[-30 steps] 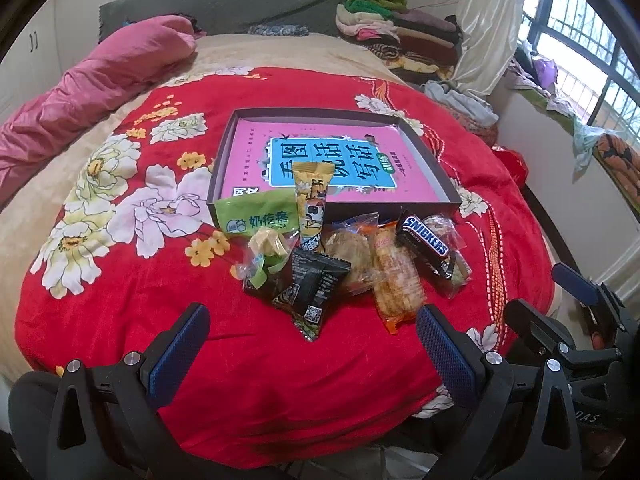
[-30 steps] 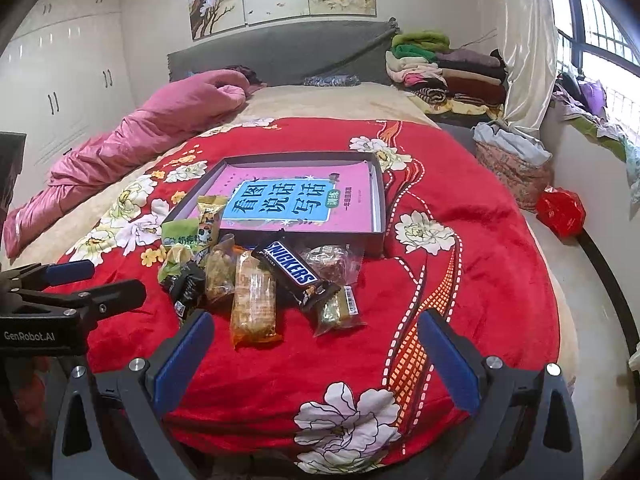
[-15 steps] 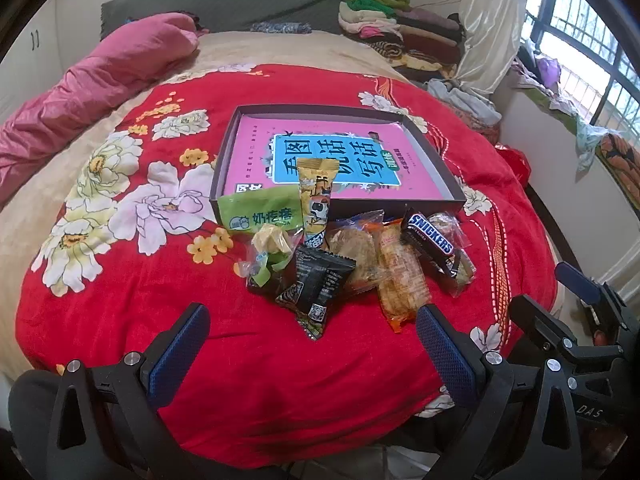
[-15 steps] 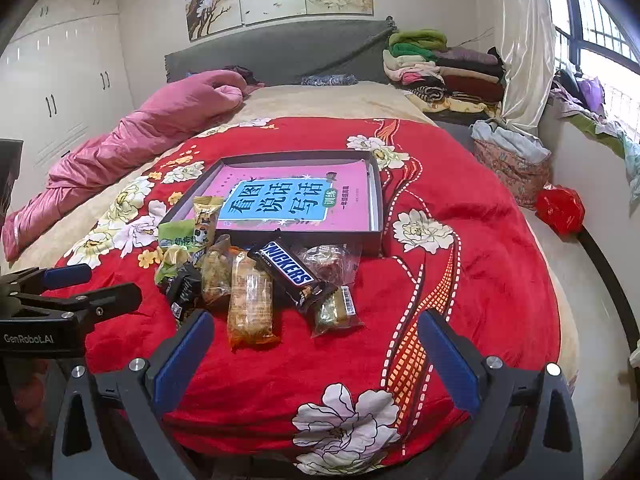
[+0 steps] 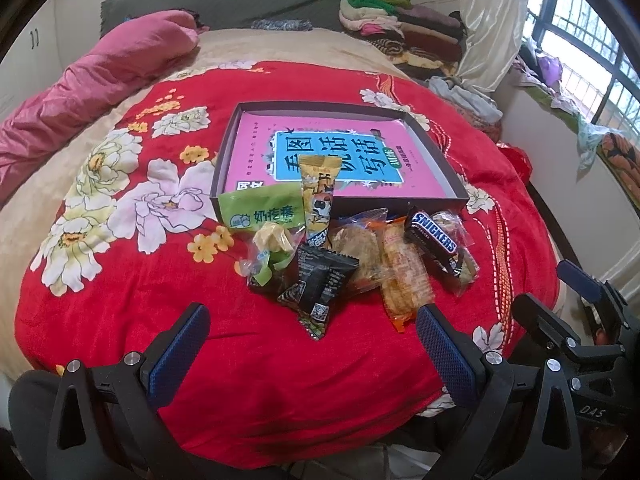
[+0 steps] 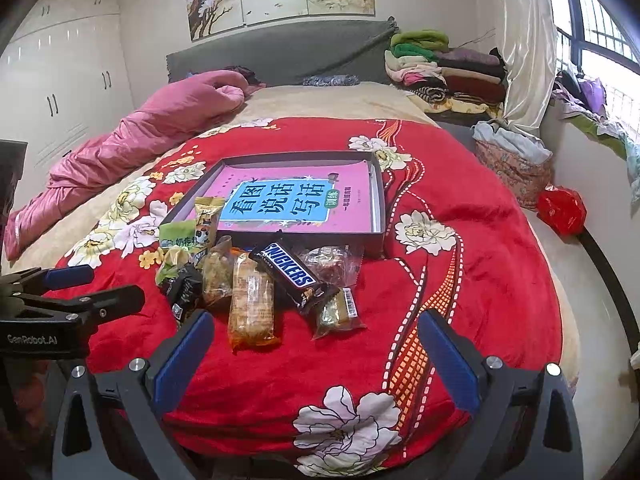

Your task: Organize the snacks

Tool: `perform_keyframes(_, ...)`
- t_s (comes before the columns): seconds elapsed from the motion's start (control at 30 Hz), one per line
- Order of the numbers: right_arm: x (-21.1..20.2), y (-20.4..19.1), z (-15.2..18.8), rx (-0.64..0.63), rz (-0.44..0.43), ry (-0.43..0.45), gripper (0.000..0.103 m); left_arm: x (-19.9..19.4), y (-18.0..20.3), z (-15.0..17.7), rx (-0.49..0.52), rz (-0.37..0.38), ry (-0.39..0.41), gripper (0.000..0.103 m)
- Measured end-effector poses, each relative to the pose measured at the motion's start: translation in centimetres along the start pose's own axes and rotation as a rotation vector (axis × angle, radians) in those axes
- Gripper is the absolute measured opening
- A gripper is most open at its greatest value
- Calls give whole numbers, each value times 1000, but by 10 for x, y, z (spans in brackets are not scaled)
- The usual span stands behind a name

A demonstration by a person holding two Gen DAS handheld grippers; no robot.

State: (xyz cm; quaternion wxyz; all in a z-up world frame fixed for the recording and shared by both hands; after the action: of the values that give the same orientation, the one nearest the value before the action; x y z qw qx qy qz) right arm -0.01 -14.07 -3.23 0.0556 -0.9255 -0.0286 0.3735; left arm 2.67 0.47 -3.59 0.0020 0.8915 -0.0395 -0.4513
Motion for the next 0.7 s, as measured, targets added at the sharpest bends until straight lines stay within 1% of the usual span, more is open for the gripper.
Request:
perform_keyframes(0.33,7,-1,1,-2,-9,-11,103,12,-6,3,-16,10,-33,103)
perform_keyframes(0.53,17,-1,0,-6,-12,-20,103,30,-17,5,-15,-3,-51,102)
perform_keyframes(0.6,21,-1,0,-10,-16,-26,103,37,-18,5,-8,11,-61,98)
perform_keyframes(0.67,26,-1,-1,-13,-19,-34,102,43,-17,5,-3,42,-71,91)
perform_keyframes(0.7,29,-1,-1,-14,-19,-36,103,46,-15,6,-1,64,-75,89)
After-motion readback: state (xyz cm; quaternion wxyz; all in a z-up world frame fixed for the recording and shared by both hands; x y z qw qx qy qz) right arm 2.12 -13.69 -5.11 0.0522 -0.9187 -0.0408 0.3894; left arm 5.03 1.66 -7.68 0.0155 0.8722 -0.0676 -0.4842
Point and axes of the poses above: each gripper's, at about its wrist camera, not at the fingertips, and x roughly the way its jaws point, y to its right, z to its underside, the point moved 5 cm from there along x, roughly the way its jaws point, and after that the axes turned 8 degrees about x, right-handed, at the moved point
